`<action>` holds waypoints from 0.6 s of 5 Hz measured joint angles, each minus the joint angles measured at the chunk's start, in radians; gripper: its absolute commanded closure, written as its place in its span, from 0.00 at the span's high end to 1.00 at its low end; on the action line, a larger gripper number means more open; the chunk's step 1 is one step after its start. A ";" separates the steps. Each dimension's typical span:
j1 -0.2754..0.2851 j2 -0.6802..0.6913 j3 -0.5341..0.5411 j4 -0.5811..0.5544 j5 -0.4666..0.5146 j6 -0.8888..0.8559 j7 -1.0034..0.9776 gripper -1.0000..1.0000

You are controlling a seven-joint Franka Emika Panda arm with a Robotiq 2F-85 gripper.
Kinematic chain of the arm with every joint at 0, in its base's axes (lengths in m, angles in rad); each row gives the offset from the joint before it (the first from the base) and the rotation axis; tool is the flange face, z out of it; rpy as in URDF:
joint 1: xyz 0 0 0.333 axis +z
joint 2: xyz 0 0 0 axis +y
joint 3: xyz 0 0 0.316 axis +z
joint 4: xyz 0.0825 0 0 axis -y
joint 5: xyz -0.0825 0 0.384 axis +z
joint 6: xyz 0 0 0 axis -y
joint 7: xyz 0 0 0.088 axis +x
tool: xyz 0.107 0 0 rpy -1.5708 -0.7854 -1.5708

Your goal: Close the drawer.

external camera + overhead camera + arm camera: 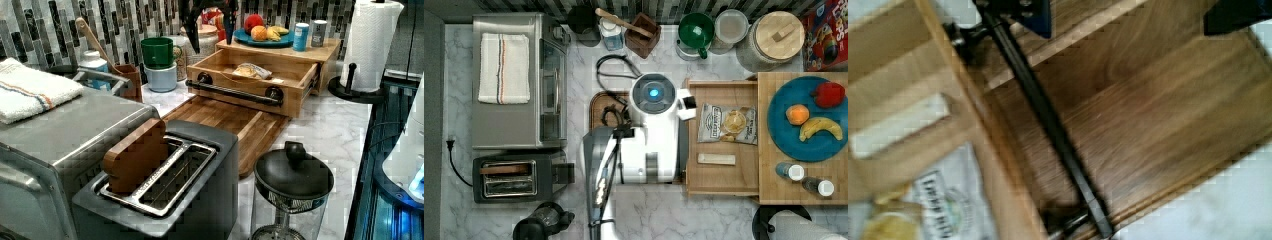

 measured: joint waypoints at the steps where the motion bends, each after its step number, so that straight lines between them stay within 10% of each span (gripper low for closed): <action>1: 0.037 -0.002 0.029 -0.055 0.001 0.066 -0.070 0.00; 3: 0.056 0.010 0.082 -0.162 -0.103 0.260 -0.190 0.00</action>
